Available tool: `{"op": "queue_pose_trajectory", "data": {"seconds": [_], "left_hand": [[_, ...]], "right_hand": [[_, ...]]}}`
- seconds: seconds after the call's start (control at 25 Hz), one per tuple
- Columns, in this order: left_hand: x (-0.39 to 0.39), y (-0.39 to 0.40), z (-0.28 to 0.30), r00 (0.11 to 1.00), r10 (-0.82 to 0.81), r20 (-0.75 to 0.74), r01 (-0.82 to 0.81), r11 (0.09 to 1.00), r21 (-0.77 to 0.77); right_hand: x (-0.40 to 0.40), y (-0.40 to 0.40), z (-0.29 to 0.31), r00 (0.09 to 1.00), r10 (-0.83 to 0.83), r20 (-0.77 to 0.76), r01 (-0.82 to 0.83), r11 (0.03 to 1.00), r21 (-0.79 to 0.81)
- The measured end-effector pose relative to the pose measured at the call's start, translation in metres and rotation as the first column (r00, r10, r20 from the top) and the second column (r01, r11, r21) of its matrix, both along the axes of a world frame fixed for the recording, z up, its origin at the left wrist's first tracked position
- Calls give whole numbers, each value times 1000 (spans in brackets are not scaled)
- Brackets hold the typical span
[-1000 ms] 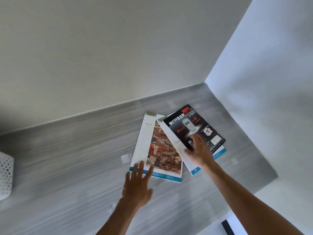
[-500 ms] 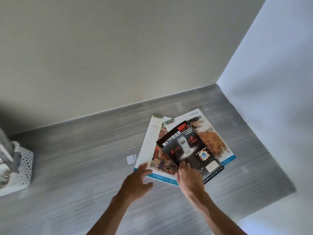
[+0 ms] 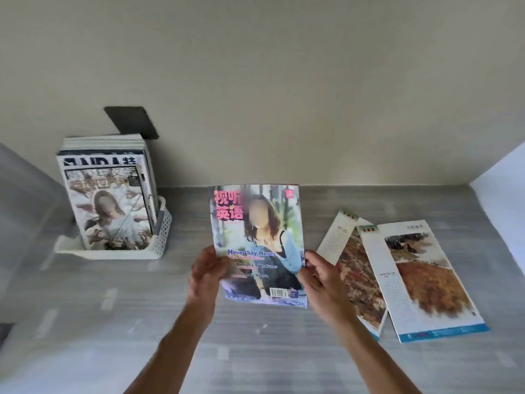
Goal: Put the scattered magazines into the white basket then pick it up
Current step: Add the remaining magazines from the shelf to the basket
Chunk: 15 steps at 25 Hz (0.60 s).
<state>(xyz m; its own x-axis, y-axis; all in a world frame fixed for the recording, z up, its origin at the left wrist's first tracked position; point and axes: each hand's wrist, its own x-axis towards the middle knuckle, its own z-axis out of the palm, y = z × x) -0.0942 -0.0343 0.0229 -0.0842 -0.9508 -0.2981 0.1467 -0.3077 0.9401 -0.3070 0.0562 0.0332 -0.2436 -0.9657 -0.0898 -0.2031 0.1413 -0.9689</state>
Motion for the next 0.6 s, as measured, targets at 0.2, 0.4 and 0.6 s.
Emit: {"op": "queue_pose_trajectory", "data": {"seconds": [0.2, 0.4, 0.6], "left_hand": [[72, -14, 4, 956, 156, 250, -110, 976, -188], [126, 1, -20, 803, 144, 578, -62, 985, -160], [178, -45, 5, 840, 259, 477, -152, 956, -251]], "right_hand": [[46, -46, -16, 998, -46, 43, 47, 999, -26], [110, -57, -42, 969, 66, -236, -33, 990, 139], [160, -114, 0, 982, 30, -188, -24, 999, 35]]}}
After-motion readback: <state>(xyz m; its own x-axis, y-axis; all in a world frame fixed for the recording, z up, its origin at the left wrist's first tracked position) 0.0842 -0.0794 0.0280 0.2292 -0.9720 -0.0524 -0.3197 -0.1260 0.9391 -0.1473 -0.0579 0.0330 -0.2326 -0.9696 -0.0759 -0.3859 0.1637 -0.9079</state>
